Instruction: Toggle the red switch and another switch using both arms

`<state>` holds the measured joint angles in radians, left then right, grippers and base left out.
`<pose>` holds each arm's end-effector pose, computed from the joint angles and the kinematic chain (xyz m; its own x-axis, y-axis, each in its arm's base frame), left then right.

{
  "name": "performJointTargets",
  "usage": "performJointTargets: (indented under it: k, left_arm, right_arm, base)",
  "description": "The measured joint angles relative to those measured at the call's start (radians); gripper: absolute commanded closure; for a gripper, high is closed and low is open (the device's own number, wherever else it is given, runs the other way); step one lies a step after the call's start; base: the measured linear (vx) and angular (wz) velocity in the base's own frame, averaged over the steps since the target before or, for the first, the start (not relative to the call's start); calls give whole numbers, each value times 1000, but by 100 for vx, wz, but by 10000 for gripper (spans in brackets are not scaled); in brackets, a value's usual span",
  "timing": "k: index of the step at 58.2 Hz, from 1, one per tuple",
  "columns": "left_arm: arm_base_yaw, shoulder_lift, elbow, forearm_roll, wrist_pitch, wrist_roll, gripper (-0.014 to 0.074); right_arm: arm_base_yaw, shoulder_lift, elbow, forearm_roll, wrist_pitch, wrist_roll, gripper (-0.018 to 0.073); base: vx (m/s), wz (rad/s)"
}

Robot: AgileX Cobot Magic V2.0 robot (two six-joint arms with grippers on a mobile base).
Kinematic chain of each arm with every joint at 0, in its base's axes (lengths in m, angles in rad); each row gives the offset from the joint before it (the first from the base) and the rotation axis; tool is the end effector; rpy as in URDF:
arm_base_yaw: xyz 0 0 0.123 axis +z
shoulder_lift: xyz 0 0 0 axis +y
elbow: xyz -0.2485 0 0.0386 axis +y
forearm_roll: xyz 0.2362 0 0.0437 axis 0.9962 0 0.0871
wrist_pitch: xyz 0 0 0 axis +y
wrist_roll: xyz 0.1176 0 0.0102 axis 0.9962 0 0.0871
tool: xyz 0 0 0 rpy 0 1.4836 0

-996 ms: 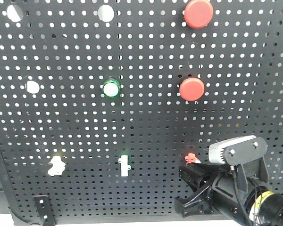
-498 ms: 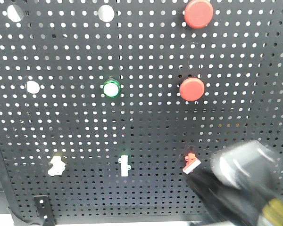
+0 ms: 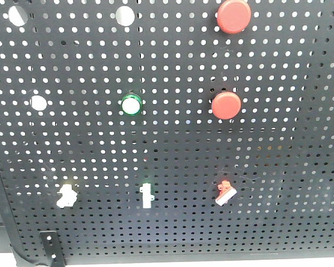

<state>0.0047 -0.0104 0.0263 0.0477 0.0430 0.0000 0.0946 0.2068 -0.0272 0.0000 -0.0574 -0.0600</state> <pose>0.1060 0.0007 0.2022 0.0280 0.0478 -0.9985 -0.0081 0.9988 0.0476 0.1223 0.0116 0.2084 -0.0291 -0.0630 -0.9976 -0.0964 0.9935 -0.0599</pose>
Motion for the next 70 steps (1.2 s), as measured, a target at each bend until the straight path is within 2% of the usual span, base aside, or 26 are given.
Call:
performJointTargets:
  k: [8,19,36,70]
  left_arm:
    - [0,0,0,0,0,0,594]
    - [0,0,0,0,3,0,594]
    - [0,0,0,0,1,0,594]
    - [0,0,0,0,1,0,594]
  right_arm:
    - [-60,-183,56,-13,115,3,566]
    - [-80,-217,59,-84,209,38,566]
    - [-80,-217,59,-55,220,103,566]
    - [-80,-217,59,-54,224,106,566]
  base:
    - [0,0]
    - [0,0]
    - [0,0]
    - [0,0]
